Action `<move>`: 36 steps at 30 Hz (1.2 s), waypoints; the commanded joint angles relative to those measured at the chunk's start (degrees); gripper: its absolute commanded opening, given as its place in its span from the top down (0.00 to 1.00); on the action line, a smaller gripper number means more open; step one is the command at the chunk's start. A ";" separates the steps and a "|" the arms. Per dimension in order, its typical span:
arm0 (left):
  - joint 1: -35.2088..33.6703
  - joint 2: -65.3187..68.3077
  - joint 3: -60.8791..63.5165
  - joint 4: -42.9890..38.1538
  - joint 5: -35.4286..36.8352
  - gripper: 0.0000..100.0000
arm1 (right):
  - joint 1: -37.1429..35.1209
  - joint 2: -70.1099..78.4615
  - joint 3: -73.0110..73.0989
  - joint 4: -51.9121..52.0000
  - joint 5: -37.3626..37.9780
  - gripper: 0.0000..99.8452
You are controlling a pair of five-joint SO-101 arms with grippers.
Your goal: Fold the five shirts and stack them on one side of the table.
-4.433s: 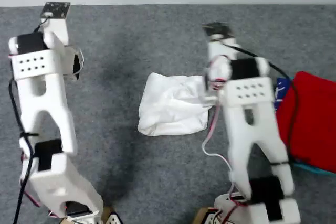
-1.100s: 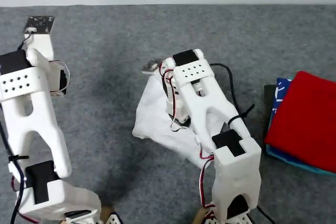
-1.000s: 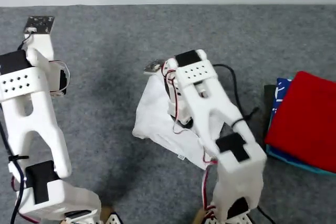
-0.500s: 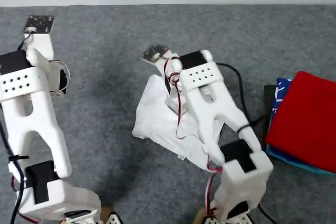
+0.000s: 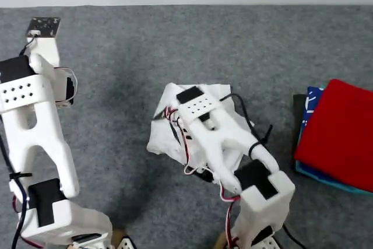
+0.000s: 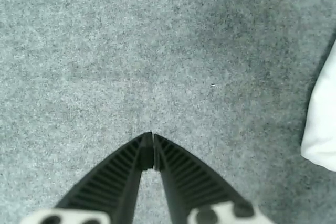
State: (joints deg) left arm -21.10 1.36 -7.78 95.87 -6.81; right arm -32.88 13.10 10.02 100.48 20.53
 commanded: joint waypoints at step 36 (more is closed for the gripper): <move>-13.80 -3.16 -0.31 -5.19 -0.62 1.00 | 0.92 2.95 -21.63 0.57 3.25 0.99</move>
State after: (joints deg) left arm -34.64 1.36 -7.78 91.56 -6.81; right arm -31.74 23.56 -5.63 100.48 21.76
